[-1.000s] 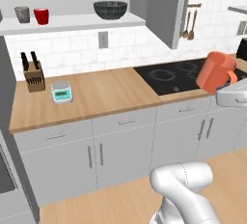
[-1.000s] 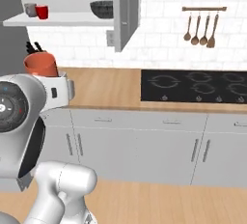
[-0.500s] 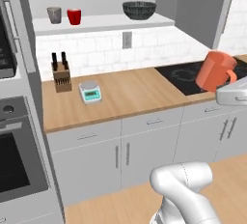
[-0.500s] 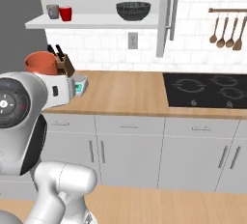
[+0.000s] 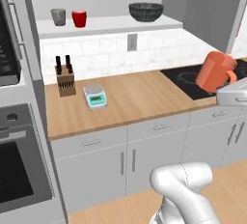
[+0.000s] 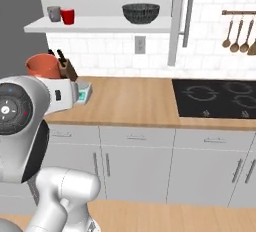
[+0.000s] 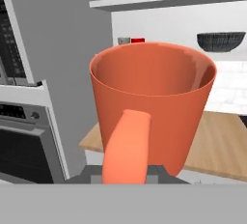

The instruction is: Gather all objects into one cabinet and sort the glasses and bowls to opposite sides.

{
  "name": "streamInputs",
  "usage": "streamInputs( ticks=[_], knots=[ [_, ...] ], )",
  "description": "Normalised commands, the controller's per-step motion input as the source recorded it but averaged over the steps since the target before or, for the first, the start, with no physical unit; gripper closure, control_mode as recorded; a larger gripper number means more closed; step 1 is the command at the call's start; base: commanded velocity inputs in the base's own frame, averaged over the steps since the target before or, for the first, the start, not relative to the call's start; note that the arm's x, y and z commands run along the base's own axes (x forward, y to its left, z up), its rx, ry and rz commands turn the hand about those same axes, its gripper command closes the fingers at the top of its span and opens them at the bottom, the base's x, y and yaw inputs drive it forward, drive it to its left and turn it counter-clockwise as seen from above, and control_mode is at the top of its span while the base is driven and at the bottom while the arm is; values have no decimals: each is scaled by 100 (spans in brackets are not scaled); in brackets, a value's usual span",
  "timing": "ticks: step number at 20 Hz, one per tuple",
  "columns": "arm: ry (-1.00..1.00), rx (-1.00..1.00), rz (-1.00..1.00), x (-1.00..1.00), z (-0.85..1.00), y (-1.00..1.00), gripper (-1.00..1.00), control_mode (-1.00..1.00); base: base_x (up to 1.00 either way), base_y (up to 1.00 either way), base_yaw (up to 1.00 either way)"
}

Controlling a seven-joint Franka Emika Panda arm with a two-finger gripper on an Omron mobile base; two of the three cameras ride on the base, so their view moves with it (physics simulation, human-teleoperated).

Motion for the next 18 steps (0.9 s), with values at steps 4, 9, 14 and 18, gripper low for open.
streamInputs(
  ticks=[4,9,14,18],
  knots=[
    [0,0,0,0,0,0,100,100,49,76,1],
    [0,0,0,0,0,0,100,100,72,28,0],
    [0,0,0,0,0,0,100,100,81,2,0],
    [0,0,0,0,0,0,100,100,15,76,6]
  ],
)
